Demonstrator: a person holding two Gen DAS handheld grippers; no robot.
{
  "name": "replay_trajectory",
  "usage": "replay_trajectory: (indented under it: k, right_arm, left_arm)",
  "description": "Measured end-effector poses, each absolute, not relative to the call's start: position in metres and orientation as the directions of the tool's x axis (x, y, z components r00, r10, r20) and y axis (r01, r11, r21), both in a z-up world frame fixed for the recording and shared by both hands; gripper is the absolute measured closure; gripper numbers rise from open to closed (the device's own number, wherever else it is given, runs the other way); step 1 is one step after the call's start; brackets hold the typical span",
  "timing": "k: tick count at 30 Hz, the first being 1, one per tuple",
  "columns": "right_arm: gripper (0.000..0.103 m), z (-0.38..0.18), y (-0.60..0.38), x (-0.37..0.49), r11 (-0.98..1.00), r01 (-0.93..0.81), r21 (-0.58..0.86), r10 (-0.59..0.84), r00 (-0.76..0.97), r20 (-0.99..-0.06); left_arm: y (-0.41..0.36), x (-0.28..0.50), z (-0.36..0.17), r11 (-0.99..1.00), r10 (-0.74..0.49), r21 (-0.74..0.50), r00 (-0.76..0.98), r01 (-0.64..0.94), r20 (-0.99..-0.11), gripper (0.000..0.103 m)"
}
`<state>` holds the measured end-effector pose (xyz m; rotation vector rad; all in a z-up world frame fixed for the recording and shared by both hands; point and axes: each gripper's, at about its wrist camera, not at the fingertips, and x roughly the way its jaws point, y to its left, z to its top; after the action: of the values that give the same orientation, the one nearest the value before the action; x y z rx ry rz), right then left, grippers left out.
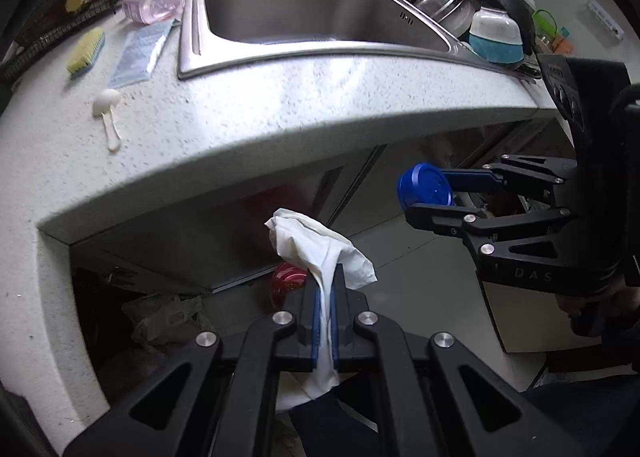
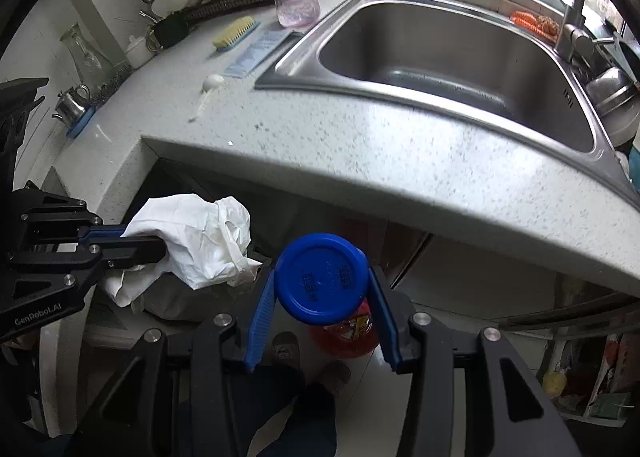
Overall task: Collect trash
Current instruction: 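Carry the glove and blue lid down to the red bucket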
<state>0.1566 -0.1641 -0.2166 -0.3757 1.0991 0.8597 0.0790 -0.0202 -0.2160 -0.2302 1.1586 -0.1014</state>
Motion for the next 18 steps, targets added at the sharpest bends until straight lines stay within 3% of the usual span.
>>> replay_trajectory:
  k: [18]
  right_arm:
    - [0.06, -0.412, -0.147, 0.163, 0.611, -0.784, 0.112, 0.298, 0.097, -0.95]
  left_arm:
    - [-0.034, 0.099, -0.443, 0.965, -0.222, -0.248, 0.249, -0.081, -0.943, 0.1]
